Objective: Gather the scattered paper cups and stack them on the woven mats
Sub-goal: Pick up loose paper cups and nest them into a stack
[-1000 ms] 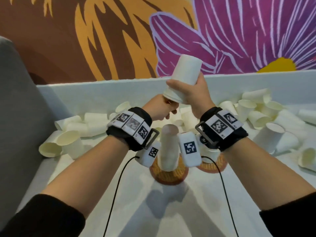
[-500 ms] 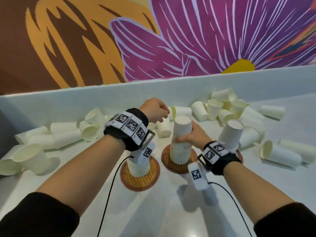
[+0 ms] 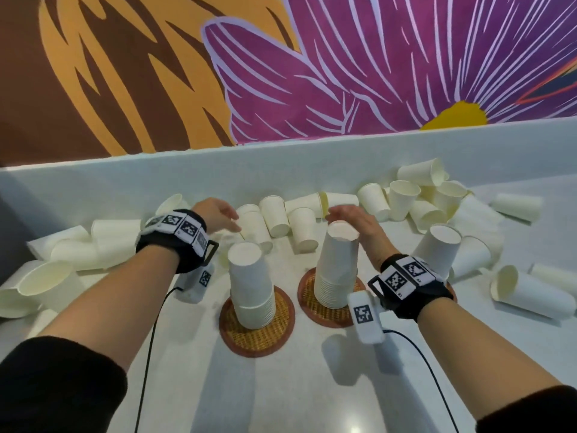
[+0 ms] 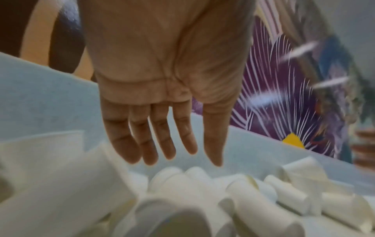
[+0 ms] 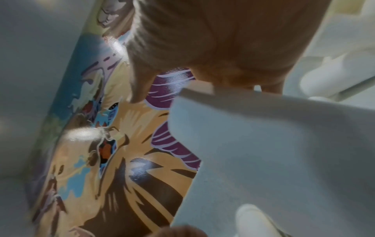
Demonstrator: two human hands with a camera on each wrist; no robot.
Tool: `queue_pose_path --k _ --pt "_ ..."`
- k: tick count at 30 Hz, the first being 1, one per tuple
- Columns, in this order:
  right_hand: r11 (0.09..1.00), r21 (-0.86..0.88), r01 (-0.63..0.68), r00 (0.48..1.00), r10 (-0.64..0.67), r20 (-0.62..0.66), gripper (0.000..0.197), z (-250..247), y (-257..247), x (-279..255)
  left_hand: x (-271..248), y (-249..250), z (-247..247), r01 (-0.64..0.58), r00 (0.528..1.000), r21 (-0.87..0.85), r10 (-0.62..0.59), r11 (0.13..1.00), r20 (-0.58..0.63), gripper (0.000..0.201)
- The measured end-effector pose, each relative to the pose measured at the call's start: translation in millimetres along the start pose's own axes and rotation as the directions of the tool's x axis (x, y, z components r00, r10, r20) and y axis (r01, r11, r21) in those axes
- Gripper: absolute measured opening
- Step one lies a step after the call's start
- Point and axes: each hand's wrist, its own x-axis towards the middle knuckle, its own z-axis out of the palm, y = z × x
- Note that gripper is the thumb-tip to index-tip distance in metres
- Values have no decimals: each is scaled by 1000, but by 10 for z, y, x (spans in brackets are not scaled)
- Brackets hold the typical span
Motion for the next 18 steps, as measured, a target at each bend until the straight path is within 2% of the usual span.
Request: queue_pose_path --k 2,4,7,10,13,15,18 --pt "999 -9 34 999 -34 -27 55 -4 -142 80 75 -167 125 -9 996 130 -3 992 92 44" --pt "997 -57 49 998 -51 -34 34 5 -310 172 139 -309 250 -43 987 256 0 966 164 50" --pt "988 -143 57 998 -61 -20 13 114 -574 280 227 -437 418 -130 983 341 77 931 166 58" --pt "969 -213 123 992 -120 27 13 338 -770 362 207 -445 519 -201 977 376 158 905 143 47" --pt "948 -289 137 988 -110 108 8 570 -817 425 161 -424 503 -168 984 320 179 932 -4 37" --pt "924 -363 122 980 -53 193 18 686 -780 473 108 -360 376 -114 978 203 145 973 -147 37" --pt "864 -488 125 957 25 289 48 816 -733 542 54 -187 97 -126 967 -8 121 992 -226 28"
